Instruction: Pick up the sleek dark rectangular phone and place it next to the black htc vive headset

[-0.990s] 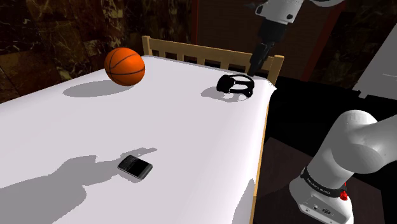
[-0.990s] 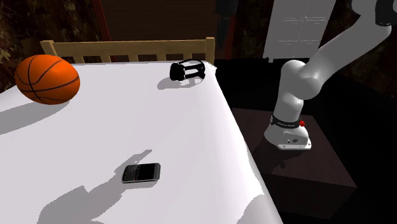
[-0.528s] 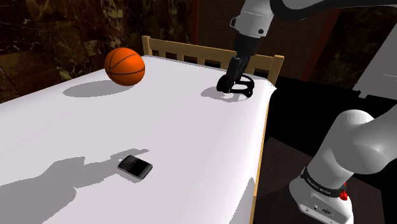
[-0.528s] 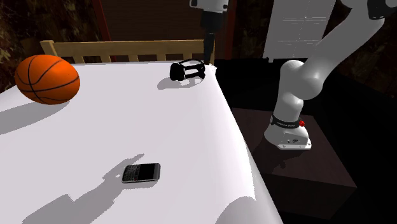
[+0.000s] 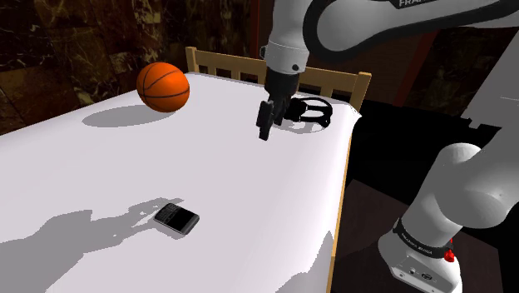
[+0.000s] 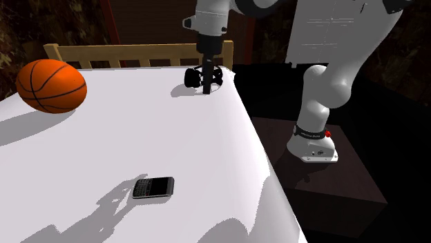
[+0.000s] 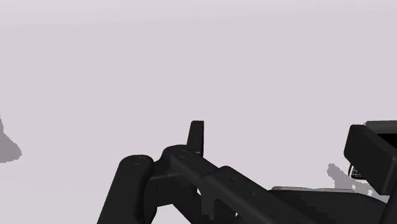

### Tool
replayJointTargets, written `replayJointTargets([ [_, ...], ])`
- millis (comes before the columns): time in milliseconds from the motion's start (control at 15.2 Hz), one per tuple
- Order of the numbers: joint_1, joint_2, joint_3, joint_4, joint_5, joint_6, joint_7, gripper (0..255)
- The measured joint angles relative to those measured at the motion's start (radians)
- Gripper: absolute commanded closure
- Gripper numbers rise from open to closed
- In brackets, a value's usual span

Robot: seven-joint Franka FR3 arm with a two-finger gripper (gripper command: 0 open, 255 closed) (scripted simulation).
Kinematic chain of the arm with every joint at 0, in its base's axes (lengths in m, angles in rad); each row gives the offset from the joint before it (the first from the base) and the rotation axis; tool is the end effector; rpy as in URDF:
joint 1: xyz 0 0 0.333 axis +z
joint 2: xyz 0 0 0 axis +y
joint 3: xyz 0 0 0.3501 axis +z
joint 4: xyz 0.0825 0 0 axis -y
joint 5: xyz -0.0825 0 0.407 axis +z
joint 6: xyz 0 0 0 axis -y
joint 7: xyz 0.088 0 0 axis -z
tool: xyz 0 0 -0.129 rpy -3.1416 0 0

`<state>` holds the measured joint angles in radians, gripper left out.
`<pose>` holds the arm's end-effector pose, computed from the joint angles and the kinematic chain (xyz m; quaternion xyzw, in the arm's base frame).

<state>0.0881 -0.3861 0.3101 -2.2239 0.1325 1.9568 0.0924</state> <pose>0.4199 0.2034 0.5333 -0.9910 -0.1228 -0.0496 0.0170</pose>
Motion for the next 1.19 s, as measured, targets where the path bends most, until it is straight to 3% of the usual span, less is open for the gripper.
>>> replayJointTargets([
  [396,0.018,0.207,0.102,0.109,-0.073,0.076,0.104,0],
  [726,0.048,0.395,0.166,0.228,-0.176,0.108,0.204,0],
  [1188,0.149,0.674,0.199,0.442,-0.348,0.1,0.342,0],
])
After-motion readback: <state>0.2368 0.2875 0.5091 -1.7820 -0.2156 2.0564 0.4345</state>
